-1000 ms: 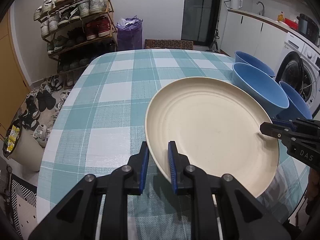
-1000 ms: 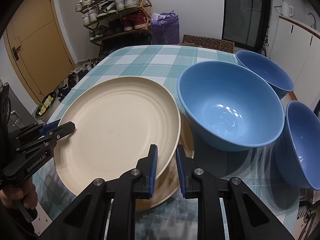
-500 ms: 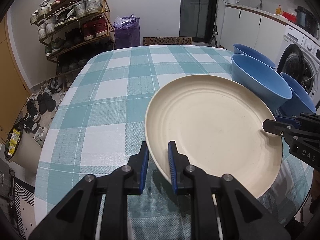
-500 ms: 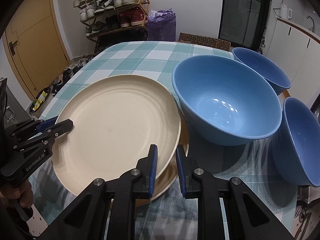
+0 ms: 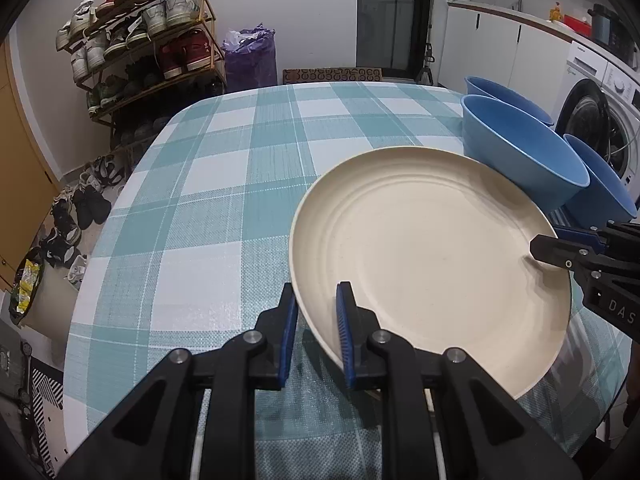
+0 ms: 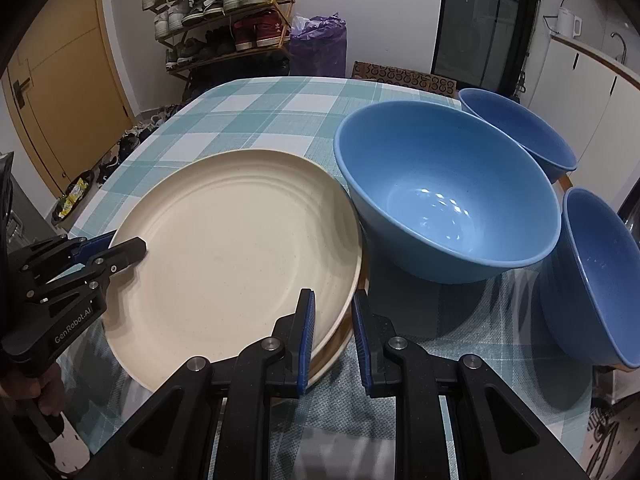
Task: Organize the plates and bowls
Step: 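Lower the held cream plate onto the stacked plates with both tools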
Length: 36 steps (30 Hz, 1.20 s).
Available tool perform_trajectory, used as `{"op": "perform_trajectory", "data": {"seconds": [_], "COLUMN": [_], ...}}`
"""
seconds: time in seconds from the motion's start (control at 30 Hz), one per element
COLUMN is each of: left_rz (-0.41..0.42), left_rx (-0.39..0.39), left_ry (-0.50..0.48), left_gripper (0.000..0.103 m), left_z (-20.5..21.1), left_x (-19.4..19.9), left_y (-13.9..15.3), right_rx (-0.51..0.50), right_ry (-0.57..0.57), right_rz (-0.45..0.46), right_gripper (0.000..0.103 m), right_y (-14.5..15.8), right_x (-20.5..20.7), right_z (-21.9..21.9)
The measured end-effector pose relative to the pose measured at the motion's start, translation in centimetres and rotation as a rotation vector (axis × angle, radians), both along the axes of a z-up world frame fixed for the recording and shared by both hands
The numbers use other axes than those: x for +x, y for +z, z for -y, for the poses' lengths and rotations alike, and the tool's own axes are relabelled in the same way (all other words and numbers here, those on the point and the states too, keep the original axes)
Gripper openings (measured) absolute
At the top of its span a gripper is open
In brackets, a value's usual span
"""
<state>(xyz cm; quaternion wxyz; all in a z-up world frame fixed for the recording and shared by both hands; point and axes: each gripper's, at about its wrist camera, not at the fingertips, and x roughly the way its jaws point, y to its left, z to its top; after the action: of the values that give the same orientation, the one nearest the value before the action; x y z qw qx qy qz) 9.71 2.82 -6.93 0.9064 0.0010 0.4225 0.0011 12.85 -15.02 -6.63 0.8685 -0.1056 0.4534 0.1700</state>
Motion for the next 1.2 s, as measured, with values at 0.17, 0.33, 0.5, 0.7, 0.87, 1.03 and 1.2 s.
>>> {"op": "perform_trajectory", "data": {"seconds": [0.17,0.33,0.5,0.7,0.87,1.03,1.2], "left_rz": [-0.003,-0.007,-0.006,-0.002,0.000,0.003,0.005], "left_rx": [0.000,-0.001,0.005,0.037,0.034,0.033,0.037], "left_ry": [-0.005,-0.008,-0.009,-0.016,-0.020,-0.024,-0.028], "left_gripper": [0.018,0.018,0.018,0.018,0.018,0.018,0.020], "left_z": [0.1,0.1,0.1,0.7,0.6,0.6,0.7], "left_x": [0.0,0.1,0.2,0.2,0.2,0.2,0.3], "left_y": [-0.2,-0.4,-0.5,-0.6,-0.6,-0.7,-0.9], "right_rx": [-0.019,-0.083,-0.085,-0.089,-0.081,-0.079,-0.063], "right_ry": [0.000,-0.003,-0.003,-0.010,-0.011,-0.011,-0.013], "right_rz": [0.011,0.048,0.049,0.038,0.038,0.034,0.011], "right_gripper": [0.019,0.020,0.020,0.020,0.020,0.020,0.020], "right_y": [0.0,-0.3,-0.4,-0.6,-0.6,-0.6,-1.1], "right_x": [-0.3,-0.9,-0.7,-0.9,-1.0,-0.8,-0.7], "right_z": [-0.2,-0.9,-0.9,-0.9,-0.7,-0.5,-0.1]}}
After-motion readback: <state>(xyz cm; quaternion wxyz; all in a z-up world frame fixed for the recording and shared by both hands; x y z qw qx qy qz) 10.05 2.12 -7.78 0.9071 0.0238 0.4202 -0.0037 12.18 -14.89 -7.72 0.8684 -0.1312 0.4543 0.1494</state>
